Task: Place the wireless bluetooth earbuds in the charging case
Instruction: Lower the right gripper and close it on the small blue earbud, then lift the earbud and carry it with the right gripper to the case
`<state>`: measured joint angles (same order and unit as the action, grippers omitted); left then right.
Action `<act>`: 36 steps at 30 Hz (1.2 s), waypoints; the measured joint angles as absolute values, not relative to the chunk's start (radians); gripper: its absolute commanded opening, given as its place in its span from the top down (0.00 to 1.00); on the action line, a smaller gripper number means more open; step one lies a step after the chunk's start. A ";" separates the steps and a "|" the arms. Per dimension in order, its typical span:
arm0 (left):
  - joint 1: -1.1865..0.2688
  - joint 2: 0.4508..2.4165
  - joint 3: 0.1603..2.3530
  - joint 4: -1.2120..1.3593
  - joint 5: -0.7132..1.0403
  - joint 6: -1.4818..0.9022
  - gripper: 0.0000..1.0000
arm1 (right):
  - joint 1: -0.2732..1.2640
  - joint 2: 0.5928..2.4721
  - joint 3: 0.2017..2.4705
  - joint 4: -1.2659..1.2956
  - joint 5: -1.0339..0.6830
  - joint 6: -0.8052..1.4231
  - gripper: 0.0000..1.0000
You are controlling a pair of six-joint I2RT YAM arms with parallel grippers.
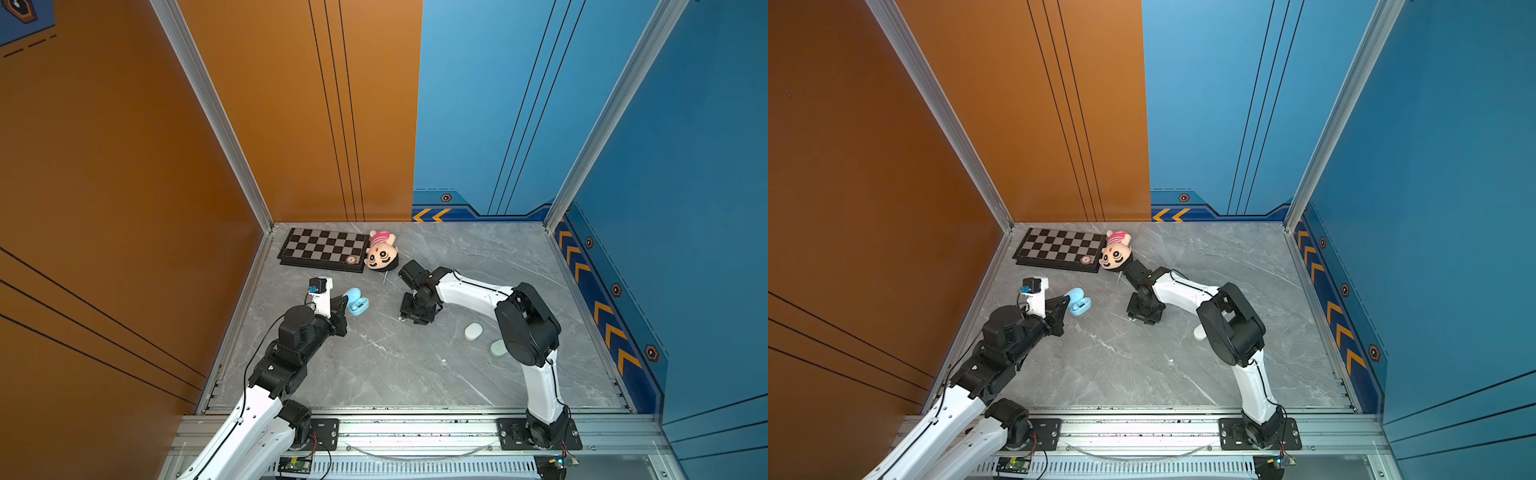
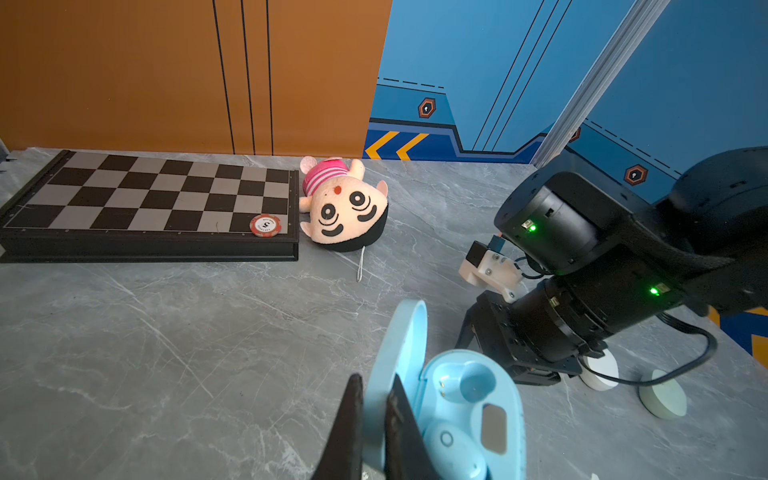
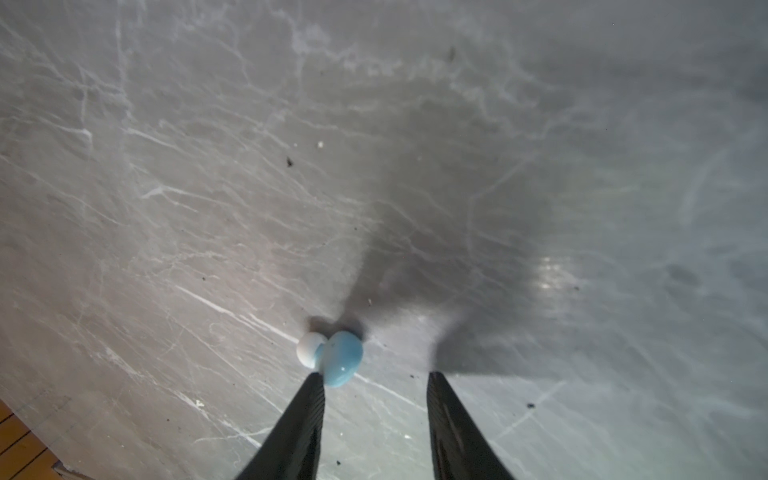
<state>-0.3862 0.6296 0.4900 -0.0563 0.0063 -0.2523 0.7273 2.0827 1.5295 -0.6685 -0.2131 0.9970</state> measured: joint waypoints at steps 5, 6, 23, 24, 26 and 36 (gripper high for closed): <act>-0.386 0.630 0.490 -0.056 0.007 -0.252 1.00 | 0.730 2.109 1.552 -0.658 -0.216 1.021 0.63; -0.386 0.630 0.490 -0.056 0.008 -0.252 1.00 | 0.730 2.110 1.553 -0.657 -0.216 1.023 0.64; -0.386 0.630 0.490 -0.057 0.009 -0.252 1.00 | 0.735 2.143 1.593 -0.648 -0.208 1.013 0.84; -0.386 0.630 0.490 -0.057 0.009 -0.252 1.00 | 0.736 2.144 1.596 -0.648 -0.207 1.009 0.85; -0.386 0.630 0.490 -0.057 0.009 -0.252 1.00 | 0.737 2.146 1.601 -0.650 -0.202 0.994 0.86; -0.387 0.662 0.490 -0.056 0.055 -0.228 1.00 | 0.748 2.118 1.614 -0.696 -0.125 0.820 0.90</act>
<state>-0.3874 0.6617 0.4900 -0.0563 0.0551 -0.2279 0.7475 2.1181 1.6142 -0.6960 -0.1246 0.8204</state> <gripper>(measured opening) 0.102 0.154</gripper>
